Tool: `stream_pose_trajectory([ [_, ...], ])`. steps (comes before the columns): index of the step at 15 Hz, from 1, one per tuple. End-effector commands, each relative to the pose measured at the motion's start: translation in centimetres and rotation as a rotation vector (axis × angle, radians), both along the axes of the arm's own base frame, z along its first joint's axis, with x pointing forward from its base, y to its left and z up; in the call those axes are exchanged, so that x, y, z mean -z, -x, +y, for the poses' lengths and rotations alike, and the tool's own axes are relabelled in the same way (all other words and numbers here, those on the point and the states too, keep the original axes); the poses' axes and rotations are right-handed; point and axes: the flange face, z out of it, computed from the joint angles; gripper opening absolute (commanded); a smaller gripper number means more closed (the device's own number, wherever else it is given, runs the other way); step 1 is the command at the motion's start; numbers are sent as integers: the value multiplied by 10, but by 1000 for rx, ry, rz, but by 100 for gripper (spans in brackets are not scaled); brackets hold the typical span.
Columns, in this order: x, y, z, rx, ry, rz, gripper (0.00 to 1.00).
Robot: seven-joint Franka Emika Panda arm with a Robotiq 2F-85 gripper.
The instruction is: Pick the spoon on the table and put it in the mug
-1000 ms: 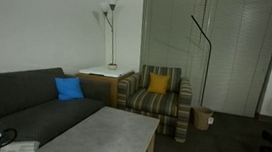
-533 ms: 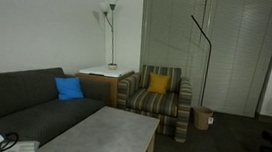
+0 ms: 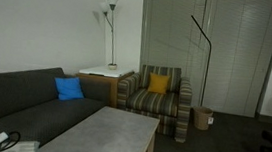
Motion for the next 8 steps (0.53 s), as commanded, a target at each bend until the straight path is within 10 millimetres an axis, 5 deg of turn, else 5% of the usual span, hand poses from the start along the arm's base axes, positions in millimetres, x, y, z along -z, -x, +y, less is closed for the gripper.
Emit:
stream_pose_trajectory([
  [1, 7, -5, 6, -12, 4, 21, 42],
  [3, 6, -6, 8, -12, 1, 18, 47],
  [8, 4, -8, 10, -15, -2, 6, 84],
])
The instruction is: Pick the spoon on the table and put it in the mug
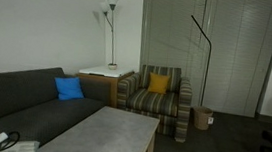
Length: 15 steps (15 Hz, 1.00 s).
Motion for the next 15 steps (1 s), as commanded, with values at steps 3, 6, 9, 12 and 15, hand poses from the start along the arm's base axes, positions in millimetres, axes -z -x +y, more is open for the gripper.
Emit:
stream_pose_trajectory([
  [3, -6, -3, 4, -10, 8, -4, 93],
  [6, -21, 1, 10, -23, 12, -11, 100],
  [9, -51, 15, 15, -52, -50, -19, 100],
  [12, -75, 21, 25, -157, -183, -23, 100],
  [15, -94, 40, 24, -277, -312, -28, 100],
])
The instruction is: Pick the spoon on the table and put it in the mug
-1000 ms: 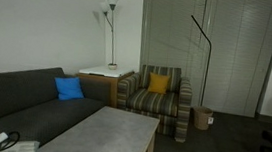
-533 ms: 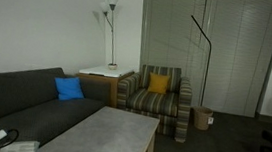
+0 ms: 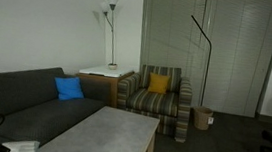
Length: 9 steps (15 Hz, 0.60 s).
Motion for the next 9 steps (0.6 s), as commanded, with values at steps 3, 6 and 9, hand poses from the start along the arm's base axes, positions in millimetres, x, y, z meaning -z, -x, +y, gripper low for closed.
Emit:
stream_pose_trajectory([
  [3, -38, 60, -28, -223, -234, 52, 100],
  [6, -26, 60, -27, -264, -249, 57, 100],
  [9, -30, 89, -49, -290, -302, 108, 100],
])
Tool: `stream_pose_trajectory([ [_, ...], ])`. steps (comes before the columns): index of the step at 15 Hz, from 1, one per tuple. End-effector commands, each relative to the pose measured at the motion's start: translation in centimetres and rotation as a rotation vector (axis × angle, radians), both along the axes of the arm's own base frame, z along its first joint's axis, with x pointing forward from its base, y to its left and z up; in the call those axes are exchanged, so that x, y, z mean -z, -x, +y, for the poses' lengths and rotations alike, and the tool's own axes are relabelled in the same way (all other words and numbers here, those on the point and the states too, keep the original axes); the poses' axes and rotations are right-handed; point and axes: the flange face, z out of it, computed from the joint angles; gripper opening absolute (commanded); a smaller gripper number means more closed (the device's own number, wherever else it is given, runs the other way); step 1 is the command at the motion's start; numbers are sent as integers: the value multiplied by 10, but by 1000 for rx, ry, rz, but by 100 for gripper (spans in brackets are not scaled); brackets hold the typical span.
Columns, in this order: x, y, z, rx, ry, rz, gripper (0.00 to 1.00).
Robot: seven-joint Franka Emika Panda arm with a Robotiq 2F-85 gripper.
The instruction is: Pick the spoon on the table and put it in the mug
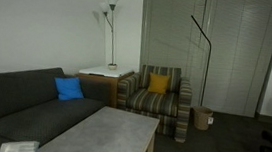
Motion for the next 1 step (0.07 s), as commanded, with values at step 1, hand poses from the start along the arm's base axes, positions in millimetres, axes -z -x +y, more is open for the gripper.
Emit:
stream_pose_trajectory([
  [1, -2, 0, 0, 0, -2, 2, 100],
])
